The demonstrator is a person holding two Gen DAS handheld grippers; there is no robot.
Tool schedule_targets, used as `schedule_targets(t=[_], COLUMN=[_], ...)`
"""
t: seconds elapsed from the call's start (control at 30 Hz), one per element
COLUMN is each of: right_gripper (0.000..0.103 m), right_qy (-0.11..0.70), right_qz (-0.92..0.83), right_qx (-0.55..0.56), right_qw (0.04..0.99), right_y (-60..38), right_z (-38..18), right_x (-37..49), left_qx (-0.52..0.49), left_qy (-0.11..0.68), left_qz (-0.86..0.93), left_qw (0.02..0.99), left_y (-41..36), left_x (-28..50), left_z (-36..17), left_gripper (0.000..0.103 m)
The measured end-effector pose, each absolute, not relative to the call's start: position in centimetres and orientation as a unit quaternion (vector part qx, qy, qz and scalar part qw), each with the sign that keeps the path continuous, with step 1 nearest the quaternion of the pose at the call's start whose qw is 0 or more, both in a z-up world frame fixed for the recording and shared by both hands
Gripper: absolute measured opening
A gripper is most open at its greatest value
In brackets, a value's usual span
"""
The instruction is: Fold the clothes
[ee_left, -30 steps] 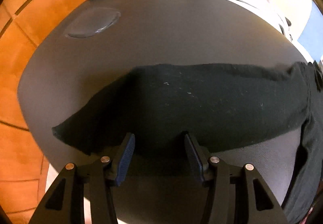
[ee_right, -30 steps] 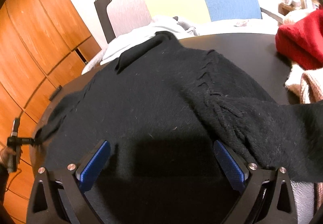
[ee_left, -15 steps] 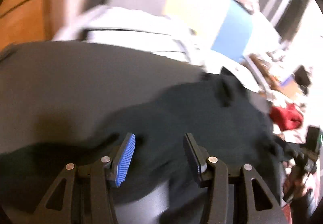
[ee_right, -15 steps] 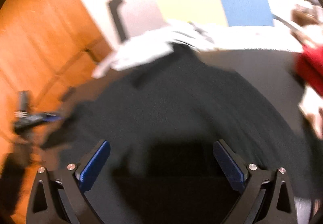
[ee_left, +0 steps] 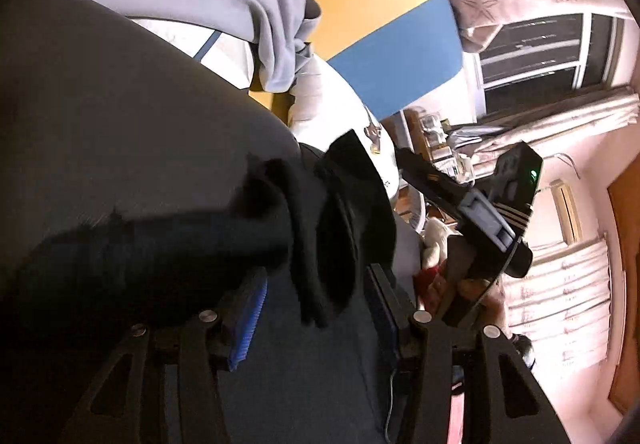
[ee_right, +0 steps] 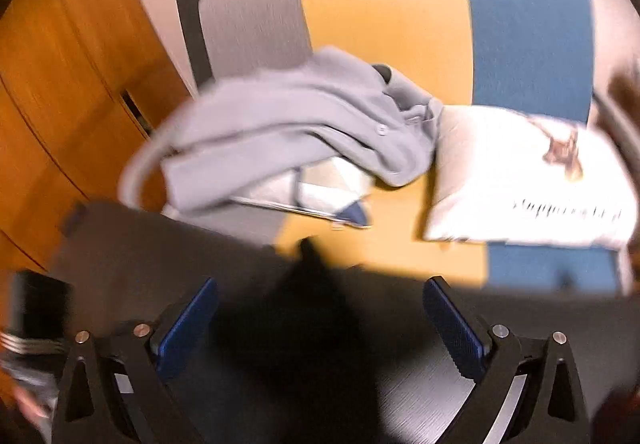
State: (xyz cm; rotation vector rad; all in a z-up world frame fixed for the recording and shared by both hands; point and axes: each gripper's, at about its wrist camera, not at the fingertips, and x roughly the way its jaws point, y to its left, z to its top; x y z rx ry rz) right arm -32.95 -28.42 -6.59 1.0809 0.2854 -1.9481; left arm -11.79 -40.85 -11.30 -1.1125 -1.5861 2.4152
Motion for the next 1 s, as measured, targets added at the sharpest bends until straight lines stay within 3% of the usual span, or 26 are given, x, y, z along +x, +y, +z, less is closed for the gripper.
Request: schedule_targets(t=[0.03,0.07,0.17,0.2,0.23,0.27,0.3,0.37,0.57,0.63,0.7,0.9,1.0], right_gripper=[0.09,0.078,0.061,0.044,0.034,0.014,0.008,0.008,0.007,0.007,0.009,0.011,0.011], right_qy=[0.138,0.157,0.199,0.209,0.211,0.202,0.196,0.178,0.046,0.008,-0.024,0.039,0.072], right_qz=[-0.778,-0.772,-0.75,-0.748,-0.747,-0.746,-0.75,-0.766,-0.823,-0.833,-0.84,-0.821,-0.772], right_qx=[0.437,0.444,0.47,0.469,0.468,0.467,0.461,0.441,0.411,0.421,0.432,0.409,0.418], right_qw=[0.429,0.427,0.421,0.42,0.422,0.429,0.432,0.433,0.39,0.358,0.327,0.397,0.473], right_y=[-29.3,-30.1,-31.7,-31.9,-31.8,-31.6,-31.1,-29.9,-23.2,-21.3,-19.8,-20.8,-23.4], right_z=[-7.2,-8.0,-10.1,-10.5,-10.8,-10.6,-10.2,-9.0,-6.0,-6.2,-6.9,-5.9,-6.2], right_x=[-33.7,-34.2,-34.8,-34.6,-34.5,-34.2,-33.8,-33.6,-36.5,-38.0,-39.2,-36.2,-33.7], left_qx=[-0.357,-0.357,-0.363,-0.364,-0.363,-0.361,-0.358,-0.34,-0.251,-0.245,-0.259,-0.284,-0.32], left_qy=[-0.517,-0.518,-0.515,-0.514,-0.513,-0.511,-0.509,-0.518,-0.573,-0.586,-0.588,-0.532,-0.442], left_qz=[0.778,0.777,0.777,0.776,0.778,0.78,0.783,0.785,0.78,0.772,0.764,0.793,0.832], left_qw=[0.023,0.022,0.015,0.014,0.013,0.011,0.01,0.015,0.006,-0.021,-0.057,-0.083,-0.098], left_y=[-41.2,-41.7,-42.1,-42.3,-42.3,-42.4,-42.4,-42.8,-45.8,-46.9,-47.6,-46.4,-43.8], left_x=[-12.0,-11.9,-13.0,-13.5,-13.8,-14.0,-14.2,-14.6,-15.3,-15.5,-15.0,-12.4,-11.7], left_z=[-11.3,-11.1,-11.1,-11.2,-11.1,-11.0,-10.9,-10.6,-9.7,-9.7,-9.9,-9.5,-9.1], left_gripper=[0.051,0.052,0.052,0.052,0.05,0.045,0.04,0.022,0.022,0.035,0.038,0.04,0.04])
